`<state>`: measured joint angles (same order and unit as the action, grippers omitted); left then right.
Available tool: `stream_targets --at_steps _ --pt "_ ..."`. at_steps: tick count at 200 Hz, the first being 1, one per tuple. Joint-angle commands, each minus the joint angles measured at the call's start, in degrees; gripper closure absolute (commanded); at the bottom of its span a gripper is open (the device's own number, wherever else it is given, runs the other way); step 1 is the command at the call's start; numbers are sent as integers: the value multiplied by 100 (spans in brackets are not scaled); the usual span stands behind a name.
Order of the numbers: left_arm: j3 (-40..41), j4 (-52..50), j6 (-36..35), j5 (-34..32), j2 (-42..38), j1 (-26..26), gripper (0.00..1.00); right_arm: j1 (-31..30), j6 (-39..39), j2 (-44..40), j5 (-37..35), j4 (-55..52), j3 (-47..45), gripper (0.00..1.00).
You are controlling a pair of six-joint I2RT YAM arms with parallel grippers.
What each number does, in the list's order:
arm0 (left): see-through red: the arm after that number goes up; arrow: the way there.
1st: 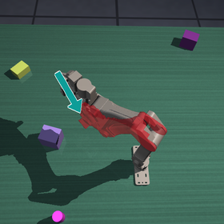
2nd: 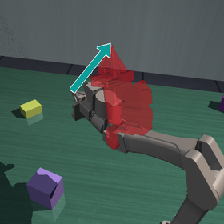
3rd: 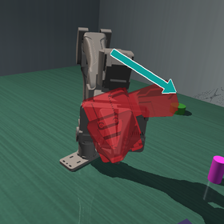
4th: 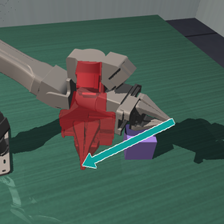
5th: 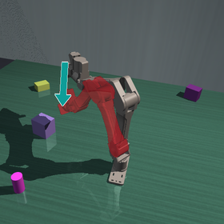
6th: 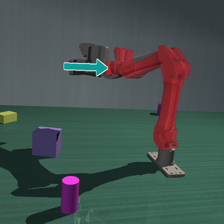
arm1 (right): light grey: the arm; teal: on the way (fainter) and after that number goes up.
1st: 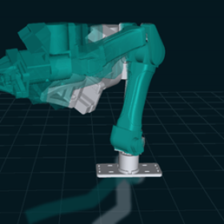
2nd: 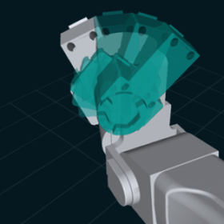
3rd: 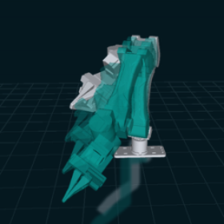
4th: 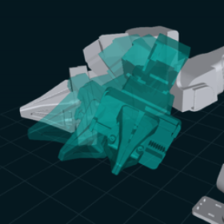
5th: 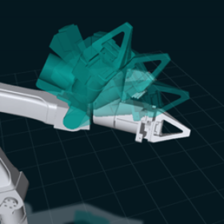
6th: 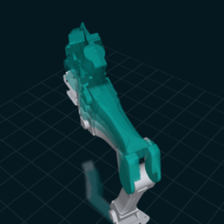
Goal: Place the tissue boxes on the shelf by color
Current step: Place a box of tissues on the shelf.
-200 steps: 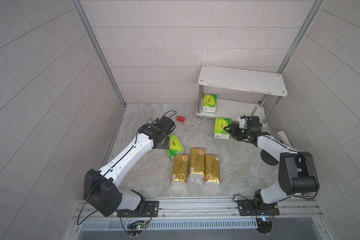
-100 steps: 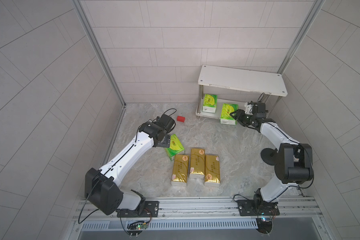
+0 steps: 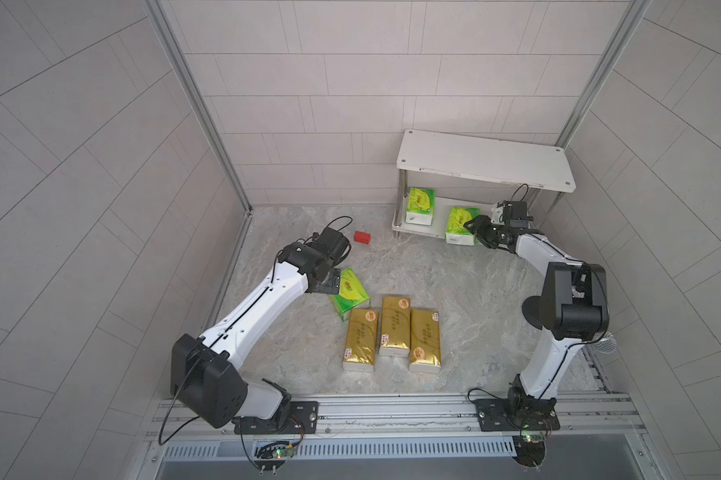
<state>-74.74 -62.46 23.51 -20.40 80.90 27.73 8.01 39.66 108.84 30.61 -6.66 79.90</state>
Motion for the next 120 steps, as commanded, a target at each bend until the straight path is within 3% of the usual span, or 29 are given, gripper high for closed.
stream_targets --at_steps 1,56,120 --pt "-49 -116 14 -51 72 -48 0 51 -2 258 54 98 395 42" --pt "-116 -106 15 -44 171 -74 0 51 -261 642 -219 -373 954 38" --pt "-15 -58 71 2 180 -82 0 45 -497 674 -378 -490 1002 24"
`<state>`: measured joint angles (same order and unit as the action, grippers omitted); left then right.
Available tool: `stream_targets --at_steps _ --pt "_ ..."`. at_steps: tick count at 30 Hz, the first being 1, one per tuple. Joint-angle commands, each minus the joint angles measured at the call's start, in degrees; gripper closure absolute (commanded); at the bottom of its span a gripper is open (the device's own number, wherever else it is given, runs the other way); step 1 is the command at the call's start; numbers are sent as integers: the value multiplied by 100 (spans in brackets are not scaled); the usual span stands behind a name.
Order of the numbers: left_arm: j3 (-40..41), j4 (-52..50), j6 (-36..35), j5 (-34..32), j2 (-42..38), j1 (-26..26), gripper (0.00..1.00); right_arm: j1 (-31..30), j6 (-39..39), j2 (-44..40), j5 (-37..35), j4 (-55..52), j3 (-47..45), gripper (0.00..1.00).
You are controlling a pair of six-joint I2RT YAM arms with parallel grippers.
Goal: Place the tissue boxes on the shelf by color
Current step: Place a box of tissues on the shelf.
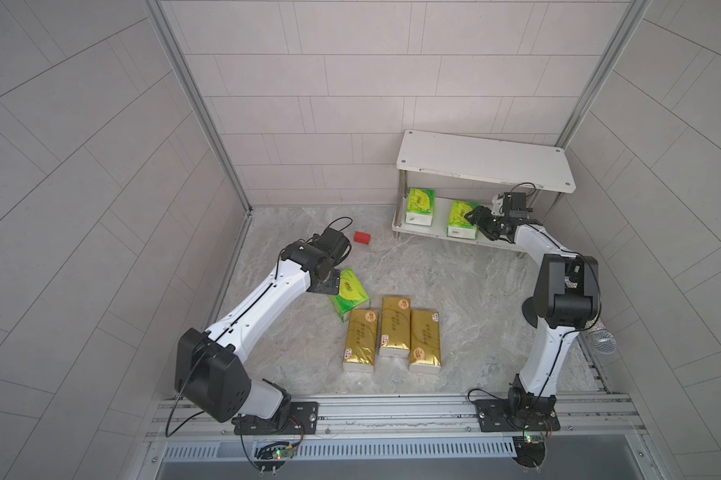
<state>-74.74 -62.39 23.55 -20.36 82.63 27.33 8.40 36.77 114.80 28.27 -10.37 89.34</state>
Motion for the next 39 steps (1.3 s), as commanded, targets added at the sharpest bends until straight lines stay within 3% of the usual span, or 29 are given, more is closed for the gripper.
stream_targets --at_steps 1,14,24,39 --pt "-15 -64 66 -7 7 -43 0 4 -212 77 -145 -121 53 24" --pt "149 -24 106 -10 -159 -44 0 3 -188 -682 -203 131 -638 18" --pt "202 -4 102 41 -188 -43 0 8 -499 -686 -175 448 -1016 39" --pt "171 -175 141 -67 -204 -39 0 8 -1563 -197 82 207 -556 44"
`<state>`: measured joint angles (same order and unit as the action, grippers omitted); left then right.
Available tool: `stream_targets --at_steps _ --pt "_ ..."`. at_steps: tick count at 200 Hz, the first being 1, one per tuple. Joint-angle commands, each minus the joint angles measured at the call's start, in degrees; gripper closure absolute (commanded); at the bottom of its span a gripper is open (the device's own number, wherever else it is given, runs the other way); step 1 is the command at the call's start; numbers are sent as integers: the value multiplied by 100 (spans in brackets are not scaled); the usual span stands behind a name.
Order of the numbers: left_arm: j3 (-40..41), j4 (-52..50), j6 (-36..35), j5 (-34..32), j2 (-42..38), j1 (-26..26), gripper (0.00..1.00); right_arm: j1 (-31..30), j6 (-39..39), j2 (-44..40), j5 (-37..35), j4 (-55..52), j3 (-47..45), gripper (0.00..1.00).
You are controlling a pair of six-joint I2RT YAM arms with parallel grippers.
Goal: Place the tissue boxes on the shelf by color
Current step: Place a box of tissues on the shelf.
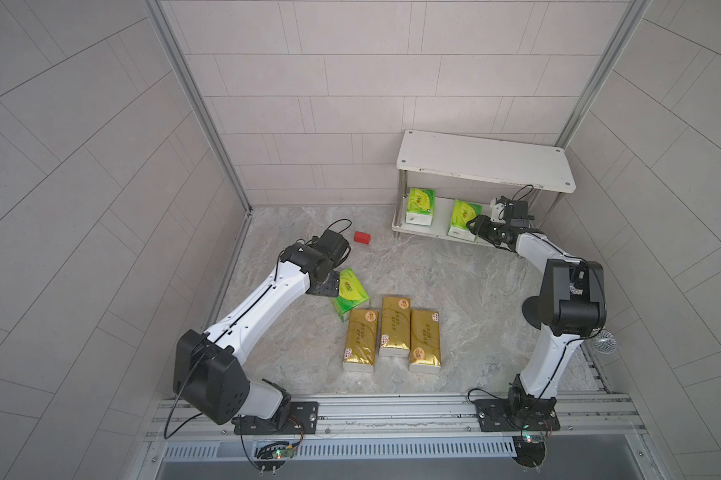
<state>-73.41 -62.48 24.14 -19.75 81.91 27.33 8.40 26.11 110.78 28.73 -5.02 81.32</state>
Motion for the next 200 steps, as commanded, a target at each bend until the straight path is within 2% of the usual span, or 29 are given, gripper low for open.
stream_targets --at_steps 1,79,137,200 --pt "30 -177 93 -126 -129 -42 0 4 -614 259 15 -460 352 44" --pt "-36 -230 193 -108 -77 -44 0 12 -947 479 -455 -843 736 44" --pt "-86 -276 196 -162 -48 -38 0 47 -1087 563 -419 -856 805 45" --pt "-164 -333 187 -152 -22 -42 0 87 -199 668 -322 -322 726 49"
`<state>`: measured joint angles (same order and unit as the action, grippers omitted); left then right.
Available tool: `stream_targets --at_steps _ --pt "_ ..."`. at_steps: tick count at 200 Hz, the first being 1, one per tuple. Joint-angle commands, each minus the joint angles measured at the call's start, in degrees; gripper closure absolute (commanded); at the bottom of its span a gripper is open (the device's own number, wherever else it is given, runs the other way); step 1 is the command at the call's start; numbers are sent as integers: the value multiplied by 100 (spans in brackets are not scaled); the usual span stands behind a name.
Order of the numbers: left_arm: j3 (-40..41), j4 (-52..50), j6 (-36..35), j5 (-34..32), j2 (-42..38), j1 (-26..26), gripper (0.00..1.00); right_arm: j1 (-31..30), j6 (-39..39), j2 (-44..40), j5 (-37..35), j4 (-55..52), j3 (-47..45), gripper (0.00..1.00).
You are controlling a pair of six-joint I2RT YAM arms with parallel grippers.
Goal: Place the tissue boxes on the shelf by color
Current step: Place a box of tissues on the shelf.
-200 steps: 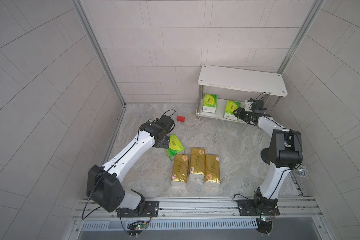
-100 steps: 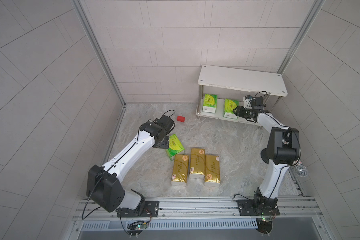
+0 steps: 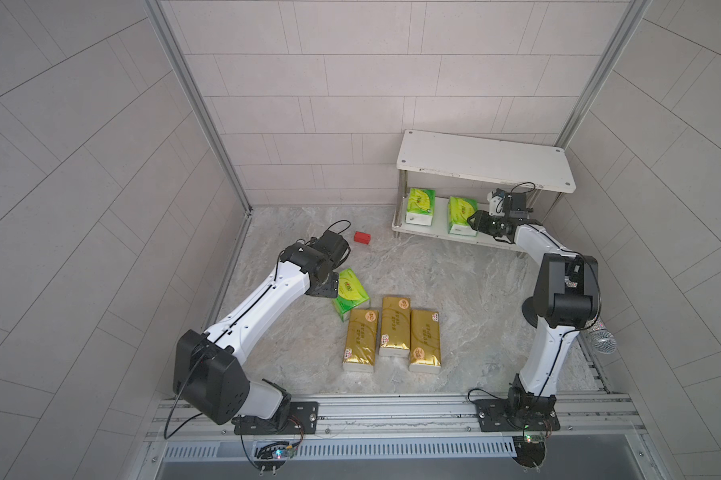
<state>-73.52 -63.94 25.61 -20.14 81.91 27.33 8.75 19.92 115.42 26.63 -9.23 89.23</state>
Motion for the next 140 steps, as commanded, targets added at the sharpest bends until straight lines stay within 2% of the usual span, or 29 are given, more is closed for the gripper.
stream_targets --at_steps 1,55,88,140 --pt "-154 -188 41 -117 -24 -43 0 50 431 207 -113 103 -64 49" --pt "-146 -199 59 -146 -26 -44 0 52 1033 255 -149 363 -95 52" --pt "-163 -191 59 -131 0 -44 0 30 1496 192 -409 550 -346 54" --pt "-121 -146 63 -118 4 -44 0 12 1601 115 -643 475 -448 55"
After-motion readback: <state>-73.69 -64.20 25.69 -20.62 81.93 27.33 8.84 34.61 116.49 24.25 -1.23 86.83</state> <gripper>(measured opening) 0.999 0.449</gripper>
